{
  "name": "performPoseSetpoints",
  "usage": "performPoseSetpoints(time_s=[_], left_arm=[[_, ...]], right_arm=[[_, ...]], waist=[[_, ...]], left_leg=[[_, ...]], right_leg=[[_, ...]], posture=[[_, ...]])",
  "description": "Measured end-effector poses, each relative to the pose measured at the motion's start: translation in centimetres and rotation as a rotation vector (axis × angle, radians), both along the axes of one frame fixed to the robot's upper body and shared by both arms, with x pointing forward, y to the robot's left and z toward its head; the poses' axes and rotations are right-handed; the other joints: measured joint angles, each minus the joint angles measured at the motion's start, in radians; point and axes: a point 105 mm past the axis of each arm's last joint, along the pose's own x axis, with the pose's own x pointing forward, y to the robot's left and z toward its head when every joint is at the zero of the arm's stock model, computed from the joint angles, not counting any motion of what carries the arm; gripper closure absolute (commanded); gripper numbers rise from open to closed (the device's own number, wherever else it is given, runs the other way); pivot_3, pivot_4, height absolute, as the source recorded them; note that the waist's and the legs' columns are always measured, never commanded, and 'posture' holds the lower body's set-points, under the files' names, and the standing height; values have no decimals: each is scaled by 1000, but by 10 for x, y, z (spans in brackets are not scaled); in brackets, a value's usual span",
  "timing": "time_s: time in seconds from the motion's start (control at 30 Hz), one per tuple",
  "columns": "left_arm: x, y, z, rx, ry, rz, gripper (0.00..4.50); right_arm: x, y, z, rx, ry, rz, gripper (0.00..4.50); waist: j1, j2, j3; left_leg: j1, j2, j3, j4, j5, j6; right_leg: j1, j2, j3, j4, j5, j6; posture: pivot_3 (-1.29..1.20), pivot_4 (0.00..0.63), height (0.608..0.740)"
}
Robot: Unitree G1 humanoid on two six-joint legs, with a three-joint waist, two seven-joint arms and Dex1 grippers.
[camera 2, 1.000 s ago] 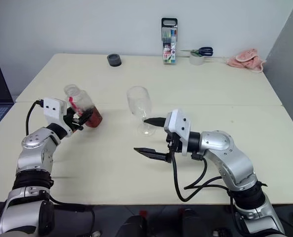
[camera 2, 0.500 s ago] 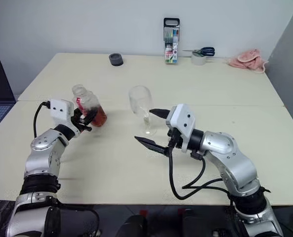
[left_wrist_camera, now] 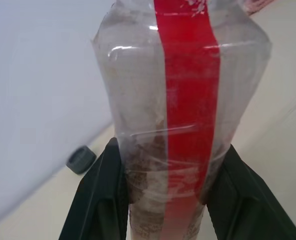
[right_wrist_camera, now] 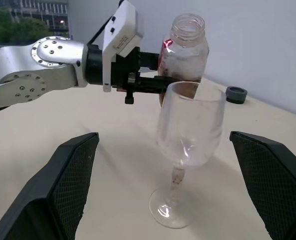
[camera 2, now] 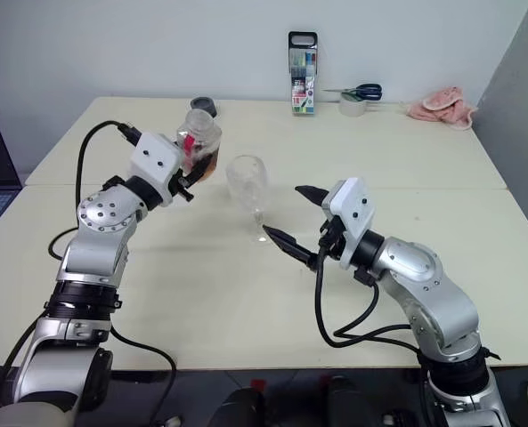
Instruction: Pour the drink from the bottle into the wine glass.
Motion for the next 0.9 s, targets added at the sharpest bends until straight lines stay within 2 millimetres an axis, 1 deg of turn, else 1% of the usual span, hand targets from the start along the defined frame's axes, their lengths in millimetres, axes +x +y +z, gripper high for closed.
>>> performPoseSetpoints(time_s=[0.17,0.43,0.7,0.9], left_arm=[[-1,-7,11,189,-99,-41,2837],[-1,-6,12,407,-195,-71,2837],[1,-3,16,518,-279,-60,2837],[4,-5,18,569,-316,-57,2837]], right_arm=[[5,1,4,9,1,-16,0],[11,-1,2,11,17,-36,0],[14,0,5,6,17,-39,0],[14,1,1,-8,53,-37,0]], waist=[[1,0,0],[0,0,0],[-6,0,0],[-9,0,0]], left_leg=[[0,0,0,0,0,0],[-1,0,0,0,-1,1],[-1,0,0,0,-1,1],[-1,-1,0,0,-1,2]], right_leg=[[0,0,0,0,0,0],[0,0,0,0,0,0],[0,0,-1,0,0,0],[0,0,-1,0,0,0]], posture=[[0,150,740],[0,150,740],[0,150,740],[0,150,740]])
